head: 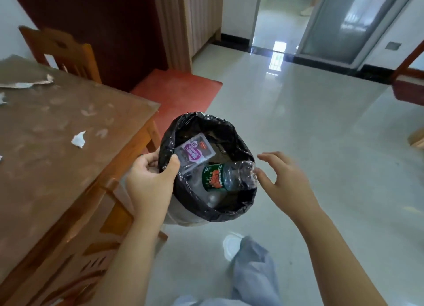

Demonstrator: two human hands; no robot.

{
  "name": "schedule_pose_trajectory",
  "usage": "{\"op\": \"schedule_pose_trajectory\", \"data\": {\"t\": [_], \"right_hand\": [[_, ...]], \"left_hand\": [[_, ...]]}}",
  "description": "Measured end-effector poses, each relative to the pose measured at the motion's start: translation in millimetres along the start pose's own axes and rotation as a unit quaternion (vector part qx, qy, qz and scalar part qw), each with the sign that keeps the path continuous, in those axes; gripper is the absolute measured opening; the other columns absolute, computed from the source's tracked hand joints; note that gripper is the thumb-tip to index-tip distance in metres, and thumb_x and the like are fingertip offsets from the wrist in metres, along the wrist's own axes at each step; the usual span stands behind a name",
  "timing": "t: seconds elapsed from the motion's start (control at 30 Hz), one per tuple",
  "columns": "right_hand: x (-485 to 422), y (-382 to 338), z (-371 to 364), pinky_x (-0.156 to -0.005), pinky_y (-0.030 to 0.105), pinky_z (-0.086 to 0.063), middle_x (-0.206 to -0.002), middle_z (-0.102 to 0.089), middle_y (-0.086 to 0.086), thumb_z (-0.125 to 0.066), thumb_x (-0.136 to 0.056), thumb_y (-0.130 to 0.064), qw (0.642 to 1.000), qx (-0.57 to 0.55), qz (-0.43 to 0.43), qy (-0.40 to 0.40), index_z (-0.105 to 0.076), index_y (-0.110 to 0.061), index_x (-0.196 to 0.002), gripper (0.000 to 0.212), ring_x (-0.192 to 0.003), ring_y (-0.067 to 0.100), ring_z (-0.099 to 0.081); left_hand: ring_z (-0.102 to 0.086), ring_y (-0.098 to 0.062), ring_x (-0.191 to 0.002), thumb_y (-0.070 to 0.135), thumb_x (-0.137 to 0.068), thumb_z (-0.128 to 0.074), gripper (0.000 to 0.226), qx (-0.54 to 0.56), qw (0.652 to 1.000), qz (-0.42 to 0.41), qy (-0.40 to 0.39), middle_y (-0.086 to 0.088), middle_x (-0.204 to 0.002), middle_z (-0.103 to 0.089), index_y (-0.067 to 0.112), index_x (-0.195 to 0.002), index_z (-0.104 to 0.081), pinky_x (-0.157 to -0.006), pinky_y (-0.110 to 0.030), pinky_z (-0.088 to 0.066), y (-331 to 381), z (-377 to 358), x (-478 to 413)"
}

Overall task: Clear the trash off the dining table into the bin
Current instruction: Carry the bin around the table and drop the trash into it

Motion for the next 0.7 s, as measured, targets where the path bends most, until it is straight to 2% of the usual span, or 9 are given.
{"op": "schedule_pose_trajectory", "data": {"t": [0.13, 0.27, 0.33, 0.47, 0.57, 0.7], "right_hand": [[-92.3, -0.4, -14.1, -0.079, 0.028, -0.039, -0.112, -0.061, 0.002, -0.057, -0.085, -0.025, 0.996, -0.016, 0.081, -0.035, -0.059, -0.017, -0.111, 0.027, -0.105, 0.021, -0.054], [-168.5, -11.2, -26.6, -0.079, 0.025, -0.036, -0.116, -0.060, 0.000, -0.056, -0.085, -0.026, 0.982, -0.020, 0.159, -0.097, -0.058, -0.018, -0.113, 0.029, -0.107, 0.020, -0.052], [-206.5, -21.6, -30.8, -0.080, 0.025, -0.036, -0.117, -0.059, 0.000, -0.056, -0.086, -0.025, 0.976, -0.028, 0.187, -0.110, -0.057, -0.017, -0.114, 0.029, -0.109, 0.020, -0.051], [-256.2, -51.1, -53.8, -0.089, 0.035, -0.042, -0.117, -0.059, 0.005, -0.057, -0.085, -0.022, 0.961, -0.055, 0.229, -0.142, -0.058, -0.014, -0.113, 0.029, -0.113, 0.024, -0.051], [-278.0, -83.6, -86.5, -0.086, 0.034, -0.041, -0.111, -0.061, 0.006, -0.057, -0.085, -0.022, 0.942, -0.048, 0.281, -0.180, -0.058, -0.013, -0.113, 0.029, -0.106, 0.026, -0.052], [-311.8, -134.0, -126.7, -0.088, 0.034, -0.041, -0.111, -0.061, 0.004, -0.058, -0.084, -0.022, 0.921, -0.046, 0.328, -0.203, -0.058, -0.013, -0.112, 0.029, -0.104, 0.026, -0.052]], "left_hand": [[-0.057, 0.000, -0.063, 0.034, -0.071, -0.071, 0.016, -0.001, 0.994, 0.056, 0.099, 0.015, -0.071, -0.060, 0.028, -0.076, -0.057, -0.048, -0.013, -0.037, -2.0, -16.9, -38.9], [-0.057, -0.003, -0.063, 0.033, -0.071, -0.071, 0.021, -0.004, 0.973, 0.105, 0.207, 0.012, -0.071, -0.060, 0.020, -0.083, -0.061, -0.050, -0.017, -0.038, 6.9, -13.2, -64.9], [-0.057, -0.001, -0.061, 0.034, -0.070, -0.071, 0.020, 0.003, 0.961, 0.110, 0.253, 0.012, -0.071, -0.060, 0.021, -0.082, -0.061, -0.049, -0.015, -0.039, 13.4, -8.3, -77.3], [-0.052, 0.010, -0.048, 0.037, -0.066, -0.070, 0.016, 0.017, 0.937, 0.106, 0.331, 0.013, -0.064, -0.057, 0.029, -0.071, -0.057, -0.044, -0.005, -0.038, 17.9, 7.8, -95.0], [-0.050, 0.011, -0.046, 0.036, -0.065, -0.071, 0.015, 0.034, 0.911, 0.120, 0.394, 0.014, -0.062, -0.057, 0.031, -0.067, -0.057, -0.045, -0.006, -0.039, 3.8, 26.5, -109.8], [-0.046, 0.008, -0.040, 0.034, -0.062, -0.071, 0.015, 0.060, 0.875, 0.137, 0.460, 0.023, -0.044, -0.055, 0.034, -0.054, -0.058, -0.040, -0.007, -0.036, -16.3, 53.8, -141.4]]}}
Point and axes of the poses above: each hand's wrist, its own x-axis away from the middle knuckle, its own z-axis out of the back of the hand, y = z × x, the point moved 10 cm from there along -x, towards the middle knuckle
